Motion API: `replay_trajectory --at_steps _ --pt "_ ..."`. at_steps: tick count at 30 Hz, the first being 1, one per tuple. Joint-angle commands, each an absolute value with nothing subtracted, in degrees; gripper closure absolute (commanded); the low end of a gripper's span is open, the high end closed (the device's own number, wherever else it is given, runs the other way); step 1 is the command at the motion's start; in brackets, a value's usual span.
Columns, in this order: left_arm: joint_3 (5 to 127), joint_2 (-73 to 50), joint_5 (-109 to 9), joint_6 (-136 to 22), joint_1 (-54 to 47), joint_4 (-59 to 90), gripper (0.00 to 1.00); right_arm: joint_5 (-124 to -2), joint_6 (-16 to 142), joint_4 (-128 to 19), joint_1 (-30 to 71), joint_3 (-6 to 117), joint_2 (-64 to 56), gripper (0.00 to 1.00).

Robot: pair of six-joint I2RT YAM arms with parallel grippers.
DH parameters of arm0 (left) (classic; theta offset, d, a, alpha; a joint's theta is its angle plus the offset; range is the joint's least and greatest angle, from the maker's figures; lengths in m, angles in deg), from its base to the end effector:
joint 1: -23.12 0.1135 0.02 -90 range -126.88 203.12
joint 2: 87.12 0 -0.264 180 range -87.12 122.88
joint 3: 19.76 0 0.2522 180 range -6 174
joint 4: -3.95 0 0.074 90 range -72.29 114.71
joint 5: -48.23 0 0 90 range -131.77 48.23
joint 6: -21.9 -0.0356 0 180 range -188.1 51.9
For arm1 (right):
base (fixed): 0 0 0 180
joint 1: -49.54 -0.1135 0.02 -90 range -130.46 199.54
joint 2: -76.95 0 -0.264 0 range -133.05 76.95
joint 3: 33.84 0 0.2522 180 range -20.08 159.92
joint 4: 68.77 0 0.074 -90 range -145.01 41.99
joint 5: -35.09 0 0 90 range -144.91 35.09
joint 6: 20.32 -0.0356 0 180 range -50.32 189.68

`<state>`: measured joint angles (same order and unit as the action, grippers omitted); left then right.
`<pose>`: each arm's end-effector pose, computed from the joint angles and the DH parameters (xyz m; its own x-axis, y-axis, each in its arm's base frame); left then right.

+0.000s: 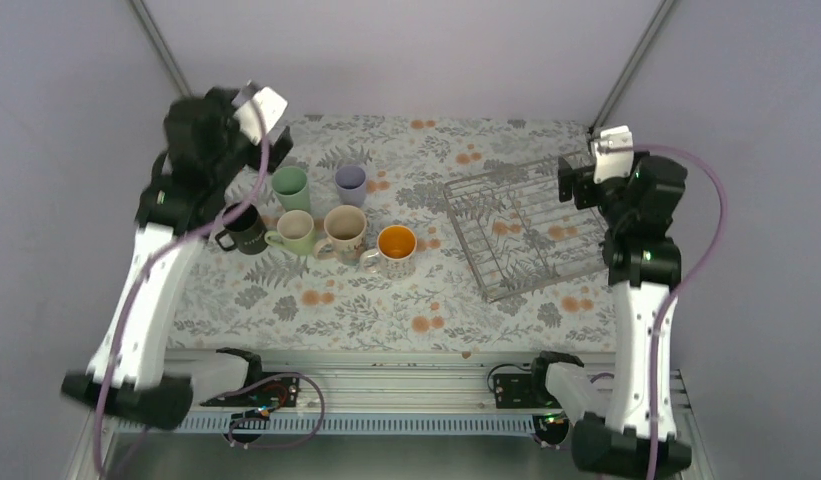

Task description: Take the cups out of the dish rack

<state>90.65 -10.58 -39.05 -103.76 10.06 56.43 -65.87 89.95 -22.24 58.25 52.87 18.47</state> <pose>0.2651 -0.0598 0.4758 -0.1465 0.6318 -0.7612 0.3290 0.7568 0.5648 0.2063 -0.0248 0.4236 -0.2808 -0.3011 -0.9113 -0.1354 0.9525 -0.2729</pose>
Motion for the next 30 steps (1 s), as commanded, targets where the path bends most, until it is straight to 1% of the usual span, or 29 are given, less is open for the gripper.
replay_trajectory --at_steps 1,3,6,8,10,13,15,19,23,26,30 --pt "67.57 -30.94 -35.24 -93.93 10.56 35.55 0.00 -65.01 86.63 -26.97 58.59 44.96 28.14 0.00" --pt "59.70 -39.50 -30.10 -89.95 10.64 31.64 0.00 -66.14 87.07 -26.10 58.56 39.76 32.83 0.00" --pt "51.98 -48.33 -31.44 -89.29 10.59 33.51 0.00 -69.46 86.41 -24.09 58.52 34.33 37.99 0.00" --pt "49.74 -50.66 -32.03 -86.92 10.64 36.98 0.00 -71.07 85.32 -22.61 58.53 32.13 39.84 0.00" --pt "49.69 -50.27 -30.66 -82.58 10.61 40.86 0.00 -74.23 85.34 -22.38 58.67 31.14 42.04 0.00" --pt "49.61 -46.54 -26.86 -77.31 10.63 46.23 0.00 -77.75 84.94 -23.92 58.62 30.19 45.46 0.00" --pt "47.90 -45.23 -25.24 -75.60 10.67 46.31 0.00 -79.29 84.00 -24.83 58.64 29.56 45.53 0.00" --pt "43.80 -48.54 -26.15 -77.83 10.73 42.95 0.00 -81.17 83.49 -26.93 58.68 26.46 44.43 0.00" --pt "42.09 -49.70 -28.55 -76.70 11.03 43.09 0.00 -82.11 83.80 -28.44 58.65 23.22 46.36 0.00" --pt "42.21 -49.08 -28.54 -75.09 11.55 43.16 0.00 -82.53 83.60 -28.78 58.68 22.93 46.36 0.00" --pt "45.33 -46.38 -29.28 -73.86 12.08 45.27 0.00 -82.34 83.83 -28.28 58.66 22.96 44.66 0.00"
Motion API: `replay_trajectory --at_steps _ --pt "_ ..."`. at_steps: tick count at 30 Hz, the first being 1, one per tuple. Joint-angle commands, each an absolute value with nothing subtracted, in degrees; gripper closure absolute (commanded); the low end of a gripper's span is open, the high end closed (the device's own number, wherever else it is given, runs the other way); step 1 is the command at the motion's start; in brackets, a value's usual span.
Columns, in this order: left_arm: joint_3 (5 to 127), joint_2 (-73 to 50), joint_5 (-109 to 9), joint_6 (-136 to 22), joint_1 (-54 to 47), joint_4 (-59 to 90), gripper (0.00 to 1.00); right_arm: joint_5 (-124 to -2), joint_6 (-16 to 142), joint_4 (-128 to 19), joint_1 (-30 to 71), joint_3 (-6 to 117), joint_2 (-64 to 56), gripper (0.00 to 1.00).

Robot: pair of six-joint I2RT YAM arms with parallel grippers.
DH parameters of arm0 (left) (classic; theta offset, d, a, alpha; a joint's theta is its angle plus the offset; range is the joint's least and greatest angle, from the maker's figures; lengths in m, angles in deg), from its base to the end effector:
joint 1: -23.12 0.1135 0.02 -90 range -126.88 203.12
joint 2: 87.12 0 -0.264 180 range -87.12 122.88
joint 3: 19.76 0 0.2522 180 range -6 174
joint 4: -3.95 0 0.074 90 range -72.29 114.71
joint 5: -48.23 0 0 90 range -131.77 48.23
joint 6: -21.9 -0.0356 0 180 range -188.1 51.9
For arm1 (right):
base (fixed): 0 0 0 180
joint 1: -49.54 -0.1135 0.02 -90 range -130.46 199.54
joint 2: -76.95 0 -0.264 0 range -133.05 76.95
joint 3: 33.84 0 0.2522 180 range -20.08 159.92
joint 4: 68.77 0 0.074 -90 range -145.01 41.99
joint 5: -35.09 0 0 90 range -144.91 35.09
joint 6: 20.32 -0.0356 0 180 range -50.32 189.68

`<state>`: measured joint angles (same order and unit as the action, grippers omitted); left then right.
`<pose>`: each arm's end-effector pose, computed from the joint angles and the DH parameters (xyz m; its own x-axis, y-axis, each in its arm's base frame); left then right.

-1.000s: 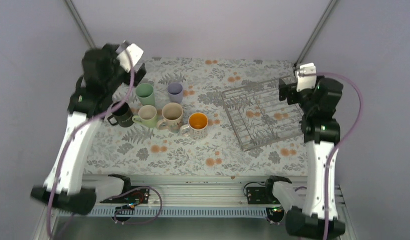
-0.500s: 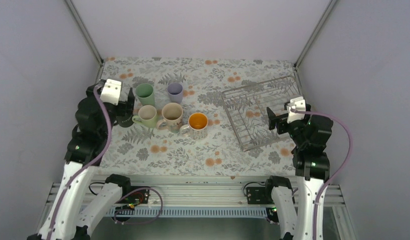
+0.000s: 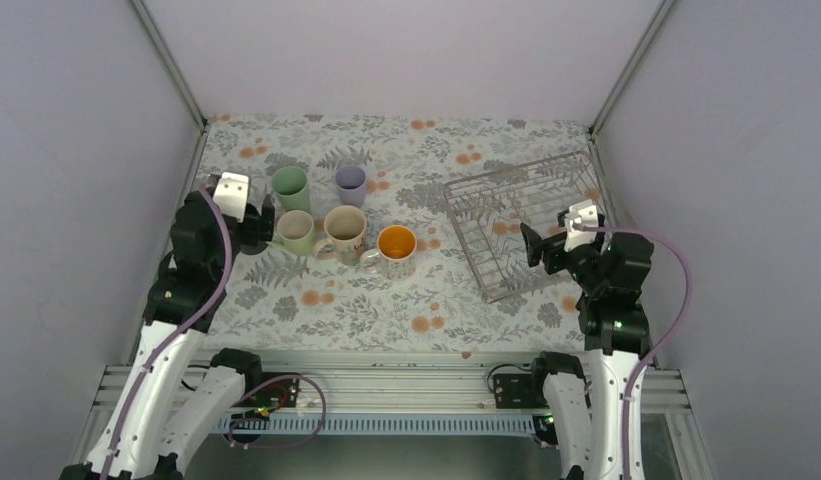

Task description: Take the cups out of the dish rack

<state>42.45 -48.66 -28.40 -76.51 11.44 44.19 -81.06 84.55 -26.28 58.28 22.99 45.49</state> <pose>0.1469 -0.0220 0.3484 -0.2779 0.2028 -0.9390 0.0207 0.9785 0.2052 0.1249 -0.0033 0.3281 -0.2094 -0.2009 -0.9570 -0.3452 0.9308 -0.1199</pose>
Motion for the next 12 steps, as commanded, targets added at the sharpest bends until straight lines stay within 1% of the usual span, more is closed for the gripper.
replay_trajectory --at_steps 1,5,12 --pt "46.21 -45.59 -29.50 -73.64 12.19 45.97 0.00 -82.33 83.78 -28.17 58.68 23.09 44.35 0.00" --pt "48.02 -43.51 -29.69 -73.37 12.47 46.80 0.00 -82.20 83.85 -28.42 58.68 22.82 44.60 0.00" --pt "48.68 -43.52 -30.68 -72.80 12.68 47.47 0.00 -82.03 83.74 -28.32 58.68 22.74 44.65 0.00"
